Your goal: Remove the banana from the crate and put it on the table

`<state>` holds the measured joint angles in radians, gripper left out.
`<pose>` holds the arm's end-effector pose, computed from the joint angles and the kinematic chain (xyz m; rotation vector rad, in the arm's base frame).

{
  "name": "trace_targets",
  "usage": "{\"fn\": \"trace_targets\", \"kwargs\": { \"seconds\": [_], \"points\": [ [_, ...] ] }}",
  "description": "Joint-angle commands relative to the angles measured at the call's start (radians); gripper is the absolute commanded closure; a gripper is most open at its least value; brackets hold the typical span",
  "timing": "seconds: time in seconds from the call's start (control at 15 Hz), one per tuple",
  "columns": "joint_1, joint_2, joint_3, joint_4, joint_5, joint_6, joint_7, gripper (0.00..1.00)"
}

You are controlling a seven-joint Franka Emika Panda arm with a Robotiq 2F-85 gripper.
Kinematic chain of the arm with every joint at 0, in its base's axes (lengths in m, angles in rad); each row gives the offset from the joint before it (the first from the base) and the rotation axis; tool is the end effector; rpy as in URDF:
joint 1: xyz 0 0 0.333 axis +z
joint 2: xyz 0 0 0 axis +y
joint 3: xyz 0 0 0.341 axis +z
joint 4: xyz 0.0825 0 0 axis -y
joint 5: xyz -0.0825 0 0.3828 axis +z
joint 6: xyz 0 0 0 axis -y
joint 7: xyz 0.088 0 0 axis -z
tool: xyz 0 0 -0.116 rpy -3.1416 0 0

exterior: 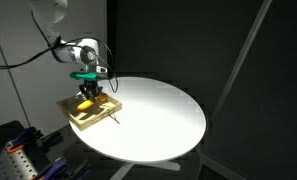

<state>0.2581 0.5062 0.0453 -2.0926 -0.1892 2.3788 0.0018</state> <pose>0.5417 0.1666 0.1740 2.9265 0.6692 -0.3026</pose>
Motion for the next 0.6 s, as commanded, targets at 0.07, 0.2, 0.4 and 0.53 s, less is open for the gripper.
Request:
{"fn": "trace_targets", "kwargs": {
  "seconds": [0.07,0.2,0.4,0.53],
  "points": [
    [-0.013,-0.121,0.000,-0.070,-0.016,-0.027,0.074,0.84],
    [-0.020,-0.156,-0.002,-0.093,-0.014,-0.026,0.100,0.84],
    [-0.044,-0.201,-0.001,-0.122,0.004,-0.034,0.120,0.84],
    [-0.069,-0.227,0.002,-0.141,0.022,-0.036,0.111,0.84]
  ]
}}
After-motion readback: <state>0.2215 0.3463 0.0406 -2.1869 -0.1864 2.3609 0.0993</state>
